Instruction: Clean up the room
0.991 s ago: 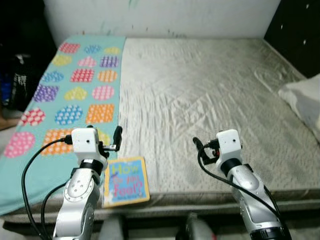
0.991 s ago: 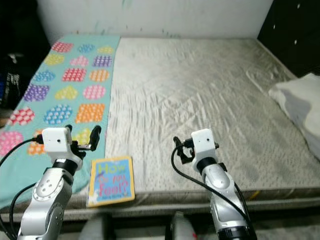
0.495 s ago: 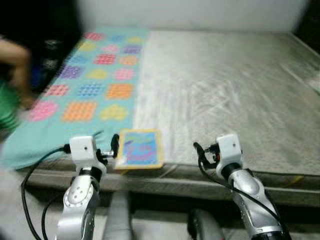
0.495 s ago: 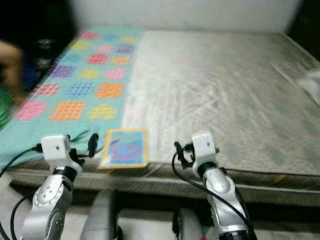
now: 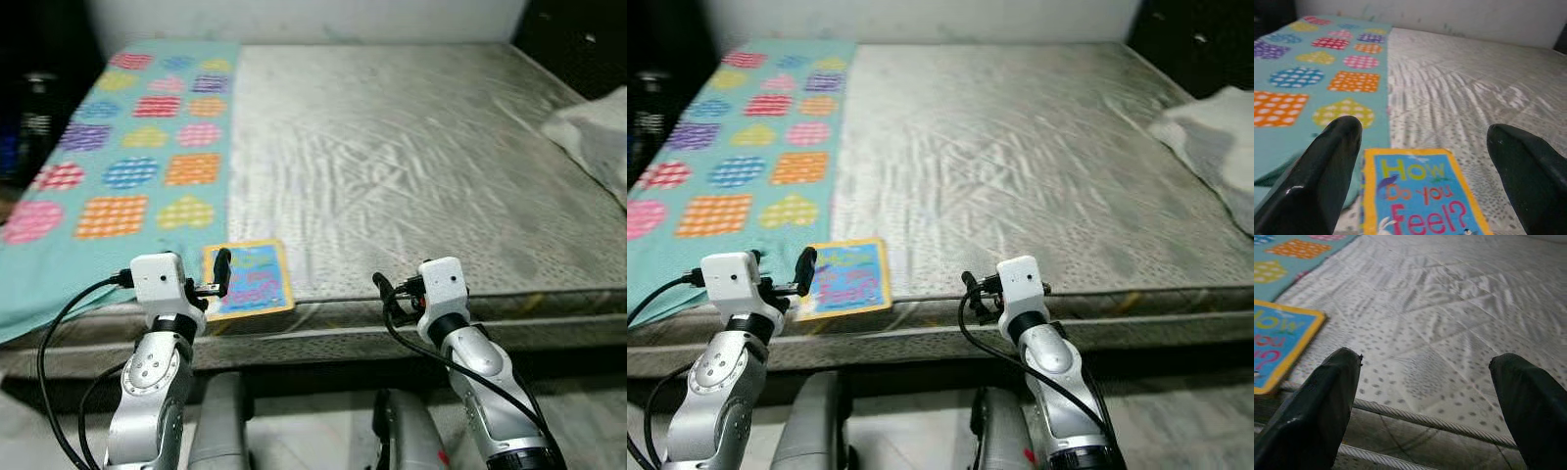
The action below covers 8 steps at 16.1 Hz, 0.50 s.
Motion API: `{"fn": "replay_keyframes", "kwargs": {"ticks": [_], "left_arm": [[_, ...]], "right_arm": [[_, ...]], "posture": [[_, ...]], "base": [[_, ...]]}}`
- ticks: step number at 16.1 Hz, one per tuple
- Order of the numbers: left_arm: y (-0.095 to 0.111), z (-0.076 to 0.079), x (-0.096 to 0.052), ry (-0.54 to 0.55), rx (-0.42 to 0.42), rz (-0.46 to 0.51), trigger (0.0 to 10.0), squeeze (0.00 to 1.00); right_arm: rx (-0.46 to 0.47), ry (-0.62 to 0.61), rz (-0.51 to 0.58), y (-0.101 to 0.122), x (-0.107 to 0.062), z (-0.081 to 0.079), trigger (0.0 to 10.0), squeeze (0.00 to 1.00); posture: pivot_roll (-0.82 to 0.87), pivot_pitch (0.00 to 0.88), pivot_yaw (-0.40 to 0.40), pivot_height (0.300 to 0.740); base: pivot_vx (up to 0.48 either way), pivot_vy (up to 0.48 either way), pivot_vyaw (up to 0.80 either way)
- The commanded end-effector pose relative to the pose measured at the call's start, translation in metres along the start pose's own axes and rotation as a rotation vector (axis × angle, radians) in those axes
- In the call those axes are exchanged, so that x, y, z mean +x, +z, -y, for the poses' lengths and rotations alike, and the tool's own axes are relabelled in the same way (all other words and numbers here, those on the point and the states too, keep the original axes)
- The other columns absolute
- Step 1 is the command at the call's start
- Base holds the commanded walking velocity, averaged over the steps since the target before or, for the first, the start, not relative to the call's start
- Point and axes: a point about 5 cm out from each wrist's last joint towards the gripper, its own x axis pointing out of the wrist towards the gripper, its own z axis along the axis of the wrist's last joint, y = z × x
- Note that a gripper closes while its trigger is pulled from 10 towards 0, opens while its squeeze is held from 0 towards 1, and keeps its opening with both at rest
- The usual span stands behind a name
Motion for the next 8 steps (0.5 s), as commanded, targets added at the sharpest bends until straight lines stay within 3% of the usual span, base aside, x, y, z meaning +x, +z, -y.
{"fn": "replay_keyframes", "kwargs": {"ticks": [1, 4, 8], "left_arm": [[0.003, 0.0005, 0.0011, 0.002, 0.003, 0.009, 10.0, 0.0], [0.0031, 0.0005, 0.0007, 0.002, 0.003, 0.008, 10.0, 0.0], [0.003, 0.002, 0.0011, -0.006, 0.002, 0.008, 10.0, 0.0]], "right_arm": [[0.001, 0.008, -0.001, 0.0008, 0.0004, 0.0011, 10.0, 0.0], [0.008, 0.01, -0.007, -0.0003, 0.0002, 0.0009, 10.0, 0.0], [0.008, 0.013, -0.01, -0.0009, 0.0002, 0.0011, 10.0, 0.0]], "posture": [[-0.02, 0.111, -0.011, 0.527], [-0.02, 0.113, -0.009, 0.527], [-0.01, 0.111, -0.01, 0.527]], "base": [[0.0, 0.0, 0.0], [0.0, 0.084, 0.0], [0.0, 0.457, 0.0]]}}
